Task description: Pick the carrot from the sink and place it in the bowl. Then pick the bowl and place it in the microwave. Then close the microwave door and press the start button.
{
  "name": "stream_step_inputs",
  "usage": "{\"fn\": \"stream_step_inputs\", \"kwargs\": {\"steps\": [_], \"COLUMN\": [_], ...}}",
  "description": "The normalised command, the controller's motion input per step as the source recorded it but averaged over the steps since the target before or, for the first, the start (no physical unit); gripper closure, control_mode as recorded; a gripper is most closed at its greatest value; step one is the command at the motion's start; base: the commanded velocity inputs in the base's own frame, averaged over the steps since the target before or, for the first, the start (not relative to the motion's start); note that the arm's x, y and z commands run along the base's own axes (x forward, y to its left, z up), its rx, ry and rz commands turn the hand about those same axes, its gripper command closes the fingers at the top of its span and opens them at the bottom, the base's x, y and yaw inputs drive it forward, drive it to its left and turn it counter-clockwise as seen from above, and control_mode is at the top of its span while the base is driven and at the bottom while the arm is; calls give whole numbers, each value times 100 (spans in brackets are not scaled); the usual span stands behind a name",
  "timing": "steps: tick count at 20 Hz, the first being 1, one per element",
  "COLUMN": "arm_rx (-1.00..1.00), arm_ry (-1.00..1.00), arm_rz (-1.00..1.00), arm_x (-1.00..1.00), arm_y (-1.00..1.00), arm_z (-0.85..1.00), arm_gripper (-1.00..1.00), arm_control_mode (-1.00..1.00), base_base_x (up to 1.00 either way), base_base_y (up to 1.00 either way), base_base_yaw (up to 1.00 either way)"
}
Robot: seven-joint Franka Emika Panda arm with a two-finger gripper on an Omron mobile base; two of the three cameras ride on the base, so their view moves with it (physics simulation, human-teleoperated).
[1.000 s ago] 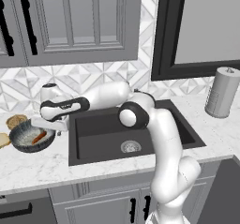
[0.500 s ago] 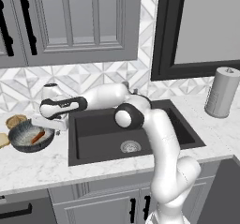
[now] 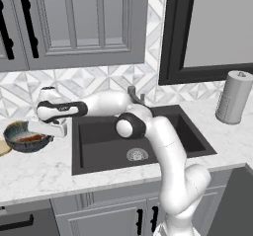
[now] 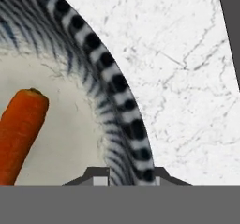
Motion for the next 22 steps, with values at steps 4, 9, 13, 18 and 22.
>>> {"fn": "stream_step_inputs", "kwargs": {"steps": [4, 9, 13, 18, 22], "arm_rx": [0, 0, 0, 0, 11], "arm_ry": [-1, -11, -15, -15, -16], "arm_rz": [-4, -5, -6, -10, -18], "arm_x": [-55, -55, -78, -81, -82], "arm_y": [5, 5, -14, -32, -46], "arm_z": [0, 4, 34, 57, 79], "arm_gripper": [100, 100, 100, 100, 100], "arm_control_mode": [-100, -100, -100, -100, -100], "base_base_x": [0, 0, 0, 0, 0], "base_base_y": [0, 0, 0, 0, 0], "base_base_yaw": [0, 0, 0, 0, 0]}}
